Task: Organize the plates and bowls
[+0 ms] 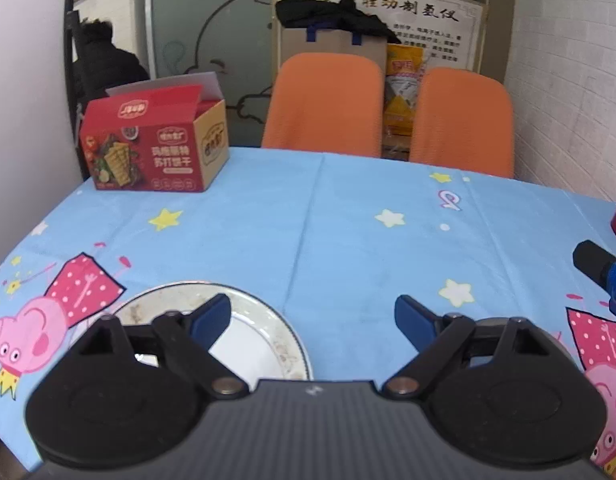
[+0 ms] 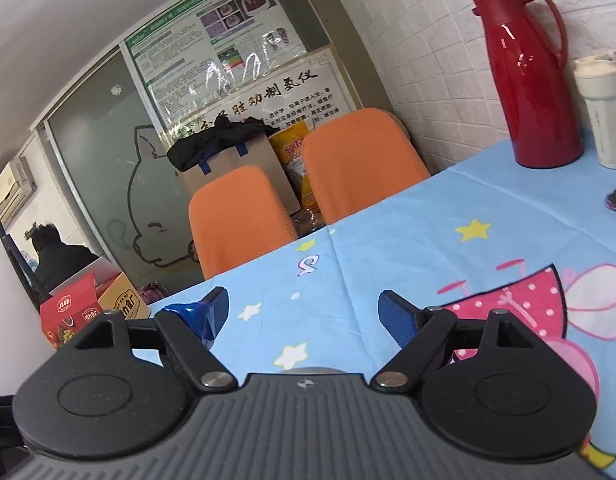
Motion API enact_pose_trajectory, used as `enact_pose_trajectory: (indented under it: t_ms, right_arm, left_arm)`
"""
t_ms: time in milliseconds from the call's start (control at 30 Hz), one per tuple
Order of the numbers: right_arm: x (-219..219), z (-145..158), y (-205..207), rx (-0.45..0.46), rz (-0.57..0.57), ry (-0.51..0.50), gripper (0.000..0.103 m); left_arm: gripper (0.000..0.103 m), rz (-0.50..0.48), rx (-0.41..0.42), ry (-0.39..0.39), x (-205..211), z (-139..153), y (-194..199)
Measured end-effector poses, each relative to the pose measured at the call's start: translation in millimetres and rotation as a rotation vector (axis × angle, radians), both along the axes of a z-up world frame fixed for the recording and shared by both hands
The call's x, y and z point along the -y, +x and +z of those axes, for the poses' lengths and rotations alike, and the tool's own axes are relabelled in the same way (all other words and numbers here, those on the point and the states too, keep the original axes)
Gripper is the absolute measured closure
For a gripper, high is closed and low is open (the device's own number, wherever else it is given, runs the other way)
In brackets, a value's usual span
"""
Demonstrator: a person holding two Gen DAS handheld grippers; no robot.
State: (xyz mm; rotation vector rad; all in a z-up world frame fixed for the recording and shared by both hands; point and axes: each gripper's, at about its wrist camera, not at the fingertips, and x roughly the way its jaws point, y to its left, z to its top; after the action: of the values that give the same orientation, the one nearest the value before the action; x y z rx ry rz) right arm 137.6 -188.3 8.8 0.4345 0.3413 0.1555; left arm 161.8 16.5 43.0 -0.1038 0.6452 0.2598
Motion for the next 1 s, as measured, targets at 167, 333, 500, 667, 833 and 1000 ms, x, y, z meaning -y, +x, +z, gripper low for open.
enact_pose_trajectory:
  t_ms: [167,333,500,667,833,1000]
  right_arm:
    - [-0.9,-3.7,13.1,-0.027,0.090,0.051,0.034]
    - [-6.5,-3.8,2.5,-0.068,0.089,-0.001,0.034]
    - [-13.5,1.2,-24.7,-0.101,-0.004,-0.072,0.034]
    - [-39.2,3.1,-58.6,-0.120,-0.080,-0.207,0.034]
    - [-59.5,4.1,-89.0,-0.162,-0.156,-0.286,0.034]
    - [-59.1,5.2,-122.4,-0.173,-0.257,-0.299,0.034]
  left_arm:
    - [0.014,0.056,-0.020,-0.032,-14.5,0.0,-7.7]
    - [0.014,0.002,-0.013,-0.032,-14.5,6.5,-20.5]
    - [0.014,-0.106,0.017,-0.041,-13.2,8.5,-53.3]
    - [0.014,-0.211,0.034,-0.044,-18.8,-1.9,-95.3]
    - [0.014,-0.375,-0.002,-0.052,-15.4,-16.5,-128.8]
    - [0.014,-0.481,0.014,-0.013,-7.5,-21.6,-161.4]
